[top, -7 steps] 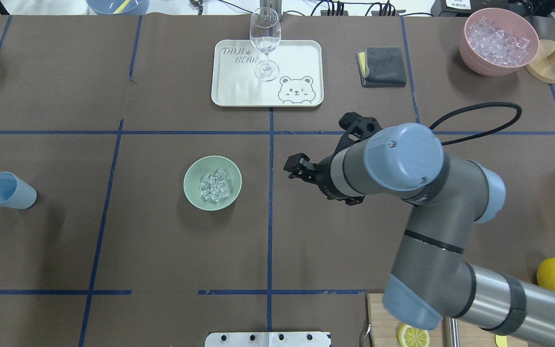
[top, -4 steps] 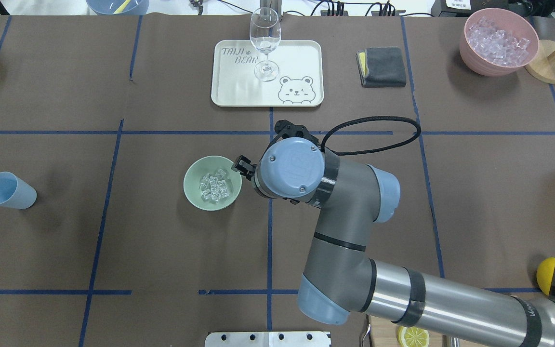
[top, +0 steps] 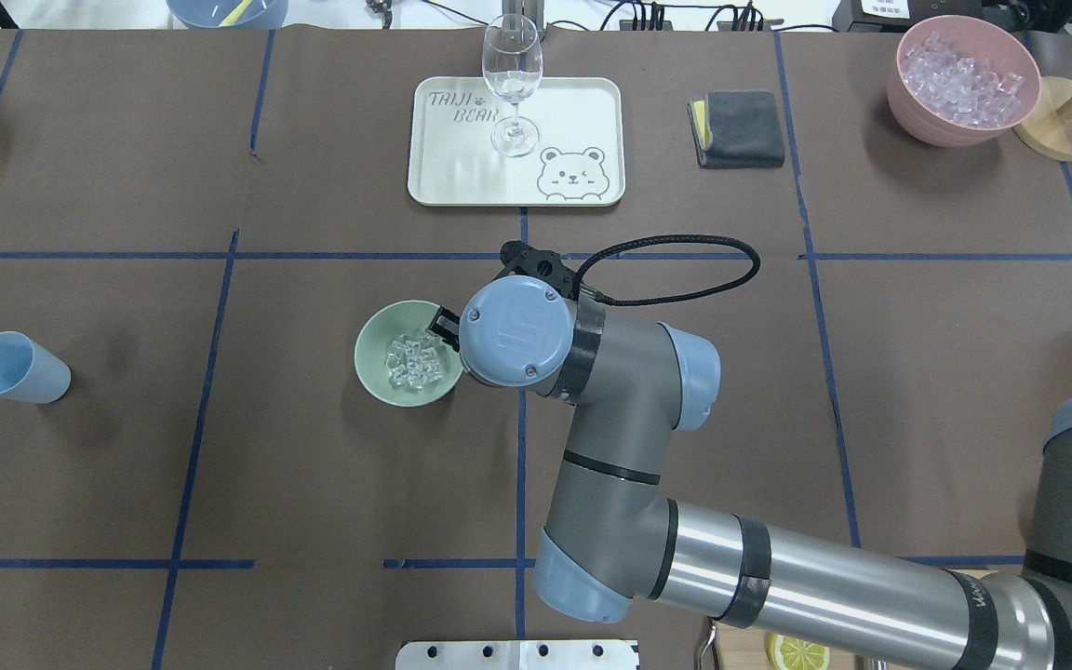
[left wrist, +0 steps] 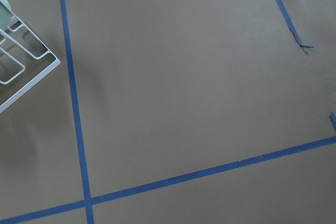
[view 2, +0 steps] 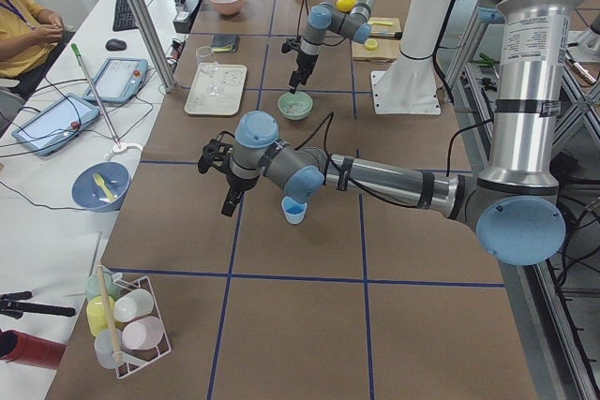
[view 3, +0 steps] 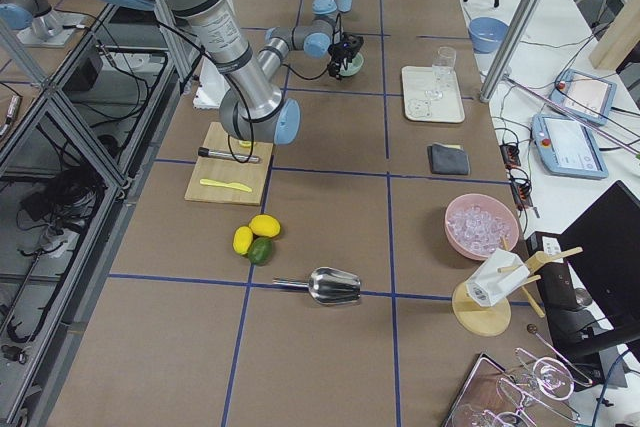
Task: Pour ice into bowl
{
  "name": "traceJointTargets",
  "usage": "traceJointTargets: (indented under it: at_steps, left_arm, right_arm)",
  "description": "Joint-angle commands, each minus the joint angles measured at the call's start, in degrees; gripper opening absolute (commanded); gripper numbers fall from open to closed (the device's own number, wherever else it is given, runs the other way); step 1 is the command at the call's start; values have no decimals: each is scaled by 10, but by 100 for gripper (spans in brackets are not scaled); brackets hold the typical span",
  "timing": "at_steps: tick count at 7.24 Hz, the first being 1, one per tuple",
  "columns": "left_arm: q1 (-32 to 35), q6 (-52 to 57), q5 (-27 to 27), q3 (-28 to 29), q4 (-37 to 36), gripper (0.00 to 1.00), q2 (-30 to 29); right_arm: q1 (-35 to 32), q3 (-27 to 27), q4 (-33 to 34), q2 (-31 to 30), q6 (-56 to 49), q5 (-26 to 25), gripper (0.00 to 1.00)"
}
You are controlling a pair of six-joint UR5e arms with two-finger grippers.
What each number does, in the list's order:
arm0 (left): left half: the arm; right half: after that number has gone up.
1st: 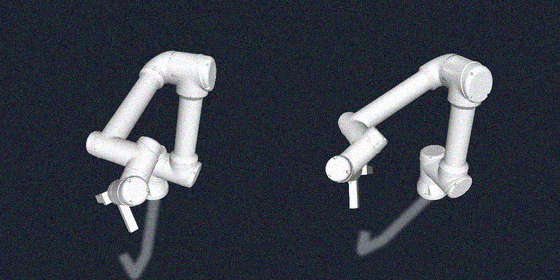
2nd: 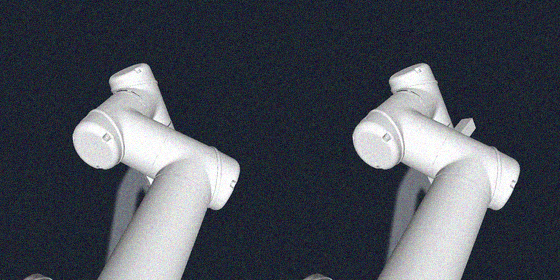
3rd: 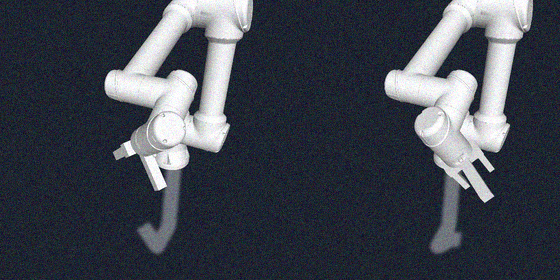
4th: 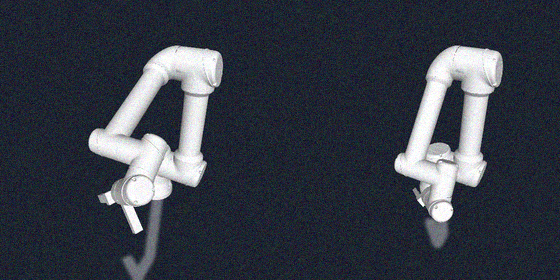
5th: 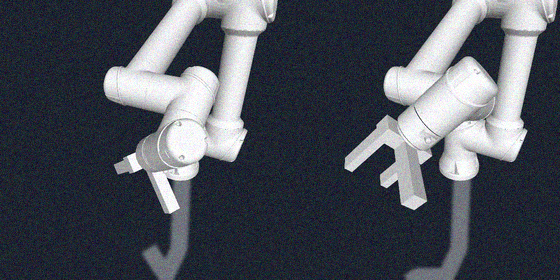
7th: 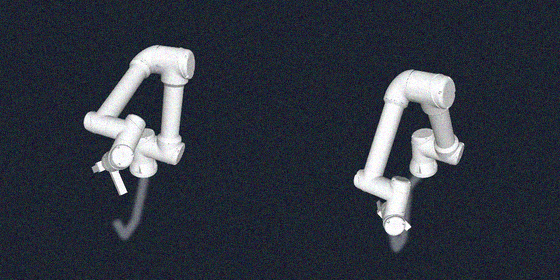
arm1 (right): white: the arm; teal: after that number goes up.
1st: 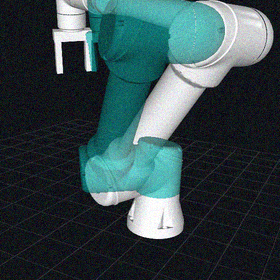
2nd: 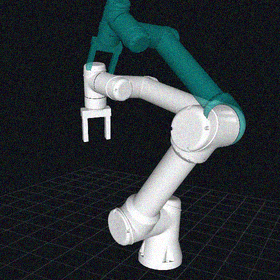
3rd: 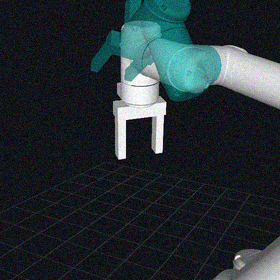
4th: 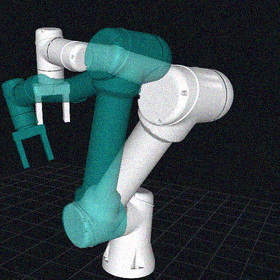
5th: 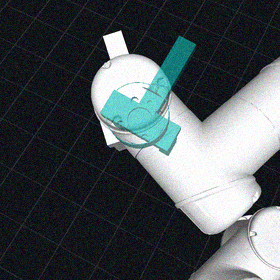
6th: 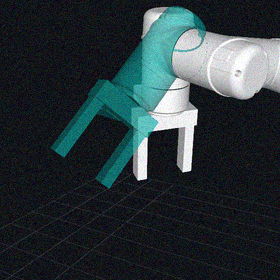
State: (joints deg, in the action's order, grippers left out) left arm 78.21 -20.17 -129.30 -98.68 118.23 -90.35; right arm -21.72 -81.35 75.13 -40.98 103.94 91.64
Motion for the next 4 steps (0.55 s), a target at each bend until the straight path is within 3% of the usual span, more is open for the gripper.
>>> traceJointTargets:
  at_steps: [1, 2, 3, 4]
  left_arm:
    - [0, -1, 2, -4, 0, 100, 4]
    - [0, -1, 0, -5, 0, 100, 7]
    - [0, -12, 1, -12, 0, 100, 14]
    - [0, -18, 2, -14, 1, 100, 15]
  right_arm:
    - [7, 17, -24, 5, 8, 0, 39]
    - [7, 16, -24, 5, 8, 0, 9]
    - [8, 15, -24, 3, 7, 1, 0]
    - [8, 13, -25, 5, 9, 1, 0]
